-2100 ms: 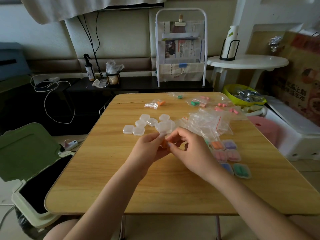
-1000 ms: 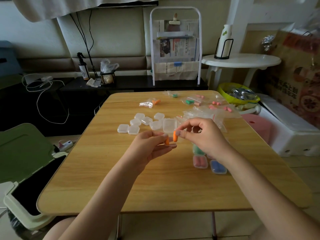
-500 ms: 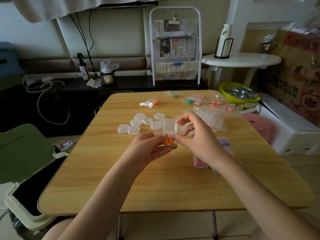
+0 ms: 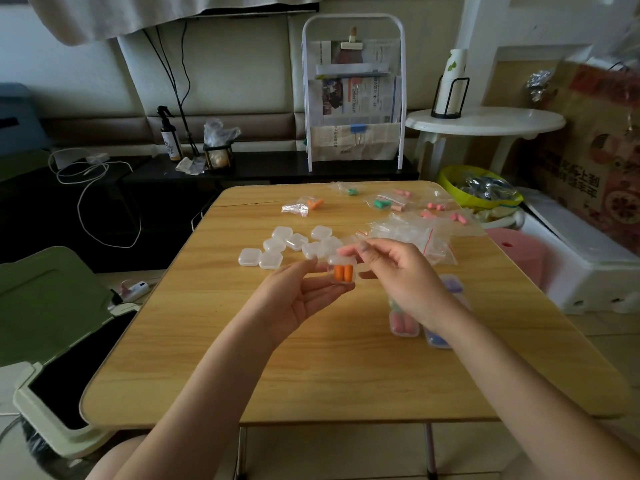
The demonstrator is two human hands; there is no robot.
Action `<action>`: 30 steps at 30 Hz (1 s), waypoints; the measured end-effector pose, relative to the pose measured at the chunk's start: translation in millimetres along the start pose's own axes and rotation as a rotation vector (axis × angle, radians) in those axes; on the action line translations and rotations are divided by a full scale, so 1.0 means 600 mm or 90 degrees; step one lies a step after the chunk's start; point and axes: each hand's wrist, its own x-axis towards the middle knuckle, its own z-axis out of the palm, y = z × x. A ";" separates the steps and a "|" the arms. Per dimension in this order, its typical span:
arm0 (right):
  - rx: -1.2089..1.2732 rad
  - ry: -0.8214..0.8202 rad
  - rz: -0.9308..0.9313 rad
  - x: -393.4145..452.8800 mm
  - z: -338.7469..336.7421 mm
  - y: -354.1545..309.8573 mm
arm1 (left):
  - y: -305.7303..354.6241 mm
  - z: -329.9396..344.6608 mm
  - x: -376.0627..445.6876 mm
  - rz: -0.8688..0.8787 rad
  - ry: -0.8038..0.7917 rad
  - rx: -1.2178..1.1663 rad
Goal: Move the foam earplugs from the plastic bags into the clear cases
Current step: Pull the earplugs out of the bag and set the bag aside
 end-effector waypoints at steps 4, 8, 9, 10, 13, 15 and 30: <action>-0.059 -0.014 -0.025 -0.004 0.005 -0.003 | 0.002 -0.005 0.001 0.018 -0.015 0.009; -0.169 -0.044 -0.076 -0.009 0.008 0.001 | -0.001 -0.008 0.003 0.025 -0.028 0.078; -0.195 -0.046 -0.090 -0.010 0.009 0.001 | -0.002 -0.009 0.003 0.023 -0.025 0.093; -0.212 -0.043 -0.105 -0.011 0.011 0.002 | -0.003 -0.009 0.003 0.024 -0.022 0.108; -0.181 -0.007 -0.137 -0.011 0.015 0.003 | -0.004 -0.007 0.000 0.045 -0.012 0.175; -0.137 0.017 -0.132 -0.011 0.017 0.001 | -0.005 -0.006 0.000 0.066 -0.013 0.219; -0.142 0.045 -0.146 0.001 0.023 0.020 | -0.004 -0.005 -0.001 0.110 -0.095 0.142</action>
